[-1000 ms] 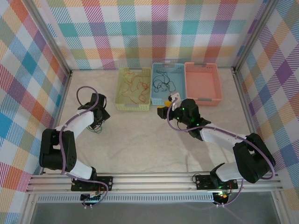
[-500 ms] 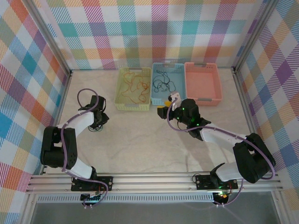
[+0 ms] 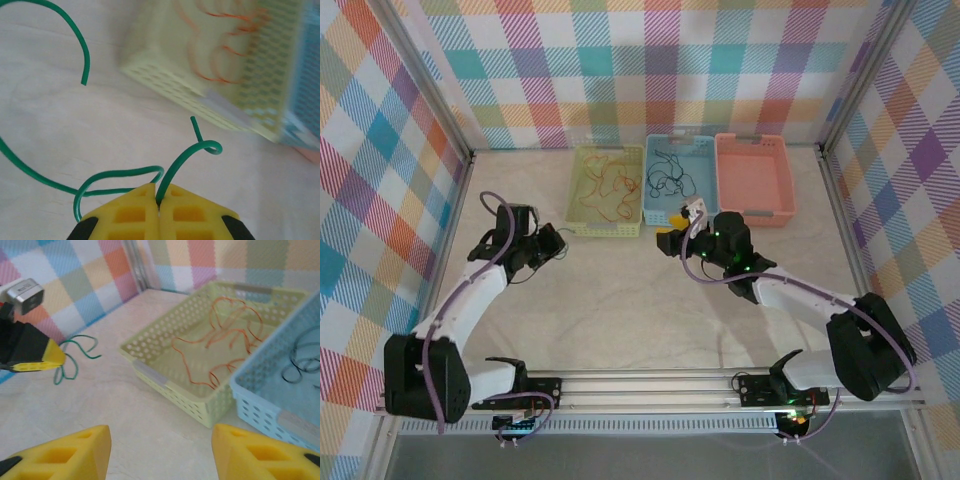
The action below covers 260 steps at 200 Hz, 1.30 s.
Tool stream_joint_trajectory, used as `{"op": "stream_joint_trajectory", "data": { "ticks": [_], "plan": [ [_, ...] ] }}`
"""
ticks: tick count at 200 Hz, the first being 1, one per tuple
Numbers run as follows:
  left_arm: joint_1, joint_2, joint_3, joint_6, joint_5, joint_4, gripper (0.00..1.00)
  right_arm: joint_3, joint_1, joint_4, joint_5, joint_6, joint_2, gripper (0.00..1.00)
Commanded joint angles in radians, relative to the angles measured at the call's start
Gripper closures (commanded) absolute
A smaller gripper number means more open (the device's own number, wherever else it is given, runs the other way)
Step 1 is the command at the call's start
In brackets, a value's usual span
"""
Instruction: Untangle the cables
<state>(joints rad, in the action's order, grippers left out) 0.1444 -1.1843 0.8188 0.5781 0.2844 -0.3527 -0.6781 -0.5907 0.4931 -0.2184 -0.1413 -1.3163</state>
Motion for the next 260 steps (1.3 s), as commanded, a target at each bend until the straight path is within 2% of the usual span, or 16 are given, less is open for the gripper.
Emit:
{"op": "stream_joint_trajectory", "data": {
  "ticks": [1,25,43,58,88,121,160,184,201,230,260],
  "plan": [
    [0.049,0.091,0.018,-0.056,0.148,-0.015,1.0,-0.001,-0.011,0.051,-0.158,0.031,0.063,0.44],
    [0.103,0.161,0.05,-0.08,0.189,-0.081,1.0,-0.035,-0.055,-0.014,-0.266,0.103,0.121,0.42],
    [0.142,0.207,0.07,-0.093,0.204,-0.13,1.0,-0.062,-0.107,-0.096,-0.303,0.199,0.153,0.41],
    [0.167,0.228,0.084,-0.107,0.232,-0.163,1.0,-0.074,-0.145,-0.133,-0.302,0.285,0.16,0.38],
    [0.233,0.24,0.11,-0.135,0.264,-0.222,1.0,-0.127,-0.194,-0.193,-0.29,0.358,0.12,0.36],
    [0.289,0.248,0.124,-0.158,0.267,-0.246,1.0,-0.167,-0.248,-0.232,-0.216,0.458,0.069,0.36],
    [0.314,0.247,0.138,-0.171,0.283,-0.264,1.0,-0.192,-0.255,-0.254,-0.173,0.511,0.028,0.38],
    [0.32,0.244,0.145,-0.174,0.287,-0.268,1.0,-0.202,-0.255,-0.269,-0.208,0.516,0.005,0.42],
    [0.325,0.24,0.148,-0.177,0.286,-0.273,1.0,-0.207,-0.256,-0.27,-0.213,0.51,-0.007,0.47],
    [0.332,0.246,0.146,-0.177,0.298,-0.275,1.0,-0.204,-0.258,-0.261,-0.184,0.517,-0.007,0.65],
    [0.334,0.253,0.152,-0.174,0.312,-0.278,1.0,-0.203,-0.258,-0.258,-0.182,0.526,0.001,0.97]
  ]
}}
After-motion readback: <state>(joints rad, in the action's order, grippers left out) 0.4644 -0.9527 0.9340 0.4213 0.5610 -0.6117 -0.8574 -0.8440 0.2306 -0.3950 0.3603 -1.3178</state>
